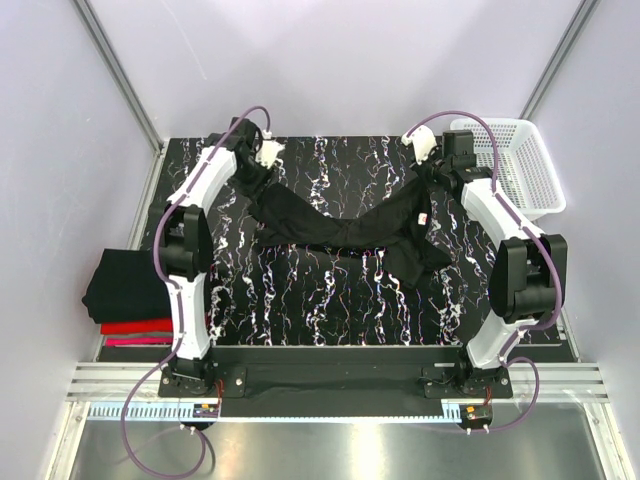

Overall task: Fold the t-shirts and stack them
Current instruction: Flatten the tshirt out

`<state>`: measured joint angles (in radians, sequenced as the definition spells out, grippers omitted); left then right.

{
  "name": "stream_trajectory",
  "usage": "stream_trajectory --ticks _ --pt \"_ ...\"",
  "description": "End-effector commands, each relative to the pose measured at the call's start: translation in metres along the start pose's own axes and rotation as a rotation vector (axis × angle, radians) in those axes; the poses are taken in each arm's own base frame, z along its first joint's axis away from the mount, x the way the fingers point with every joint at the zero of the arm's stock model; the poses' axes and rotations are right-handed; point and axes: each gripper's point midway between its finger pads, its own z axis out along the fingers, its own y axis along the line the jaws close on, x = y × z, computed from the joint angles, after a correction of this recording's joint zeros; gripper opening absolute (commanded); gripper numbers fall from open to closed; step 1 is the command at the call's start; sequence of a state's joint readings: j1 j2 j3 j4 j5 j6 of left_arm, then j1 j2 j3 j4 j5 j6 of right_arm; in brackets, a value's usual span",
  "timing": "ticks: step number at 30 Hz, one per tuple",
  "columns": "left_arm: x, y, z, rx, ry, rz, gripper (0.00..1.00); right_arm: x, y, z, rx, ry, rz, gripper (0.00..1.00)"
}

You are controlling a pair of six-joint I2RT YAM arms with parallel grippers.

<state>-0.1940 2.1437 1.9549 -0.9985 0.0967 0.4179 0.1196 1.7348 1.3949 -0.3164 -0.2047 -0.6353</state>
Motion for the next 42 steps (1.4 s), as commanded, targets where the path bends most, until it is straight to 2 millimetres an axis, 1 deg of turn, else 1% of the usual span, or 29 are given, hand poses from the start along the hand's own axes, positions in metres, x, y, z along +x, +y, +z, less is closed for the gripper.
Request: stream_trajectory --ticks 1,2,4,8,13,22,27,32,34,39,40,42 --pt "-0.018 0.02 0.0 -0.046 -0.057 -0.041 0.49 -0.031 -0.009 -0.016 0.022 -0.088 0.001 0.0" --pt "-0.018 0.021 0.004 -0.042 -0.048 -0.046 0.45 -0.029 -0.009 -0.016 0.022 -0.082 -0.001 0.0" --pt "-0.016 0.025 0.017 -0.025 -0.021 -0.061 0.42 -0.03 -0.011 -0.016 0.027 -0.081 -0.004 0.0" --pt "-0.01 0.029 0.031 0.009 -0.001 -0.087 0.41 -0.031 -0.012 -0.02 0.034 -0.076 -0.016 0.0" --pt "0.0 0.032 0.046 0.037 0.044 -0.107 0.41 -0.026 -0.011 -0.021 0.034 -0.062 -0.022 0.0" --pt "0.01 0.037 0.062 0.049 0.074 -0.126 0.41 -0.026 -0.012 -0.017 0.033 -0.055 -0.025 0.0" --pt "0.008 0.037 0.069 0.061 0.069 -0.128 0.4 -0.024 -0.011 -0.014 0.026 -0.049 -0.024 0.0" --pt "0.011 0.032 0.074 0.086 0.081 -0.124 0.38 -0.02 -0.01 -0.012 0.025 -0.039 -0.023 0.0" --pt "0.016 0.03 0.076 0.096 0.097 -0.123 0.36 -0.019 -0.01 -0.012 0.024 -0.038 -0.024 0.0" --pt "0.022 0.024 0.079 0.124 0.114 -0.114 0.29 -0.015 -0.009 -0.008 0.021 -0.028 -0.024 0.0" --pt "0.024 0.023 0.08 0.126 0.119 -0.115 0.23 -0.015 -0.009 -0.008 0.02 -0.026 -0.023 0.0" --pt "0.024 0.022 0.08 0.133 0.12 -0.116 0.15 -0.012 -0.008 -0.005 0.017 -0.019 -0.023 0.0"
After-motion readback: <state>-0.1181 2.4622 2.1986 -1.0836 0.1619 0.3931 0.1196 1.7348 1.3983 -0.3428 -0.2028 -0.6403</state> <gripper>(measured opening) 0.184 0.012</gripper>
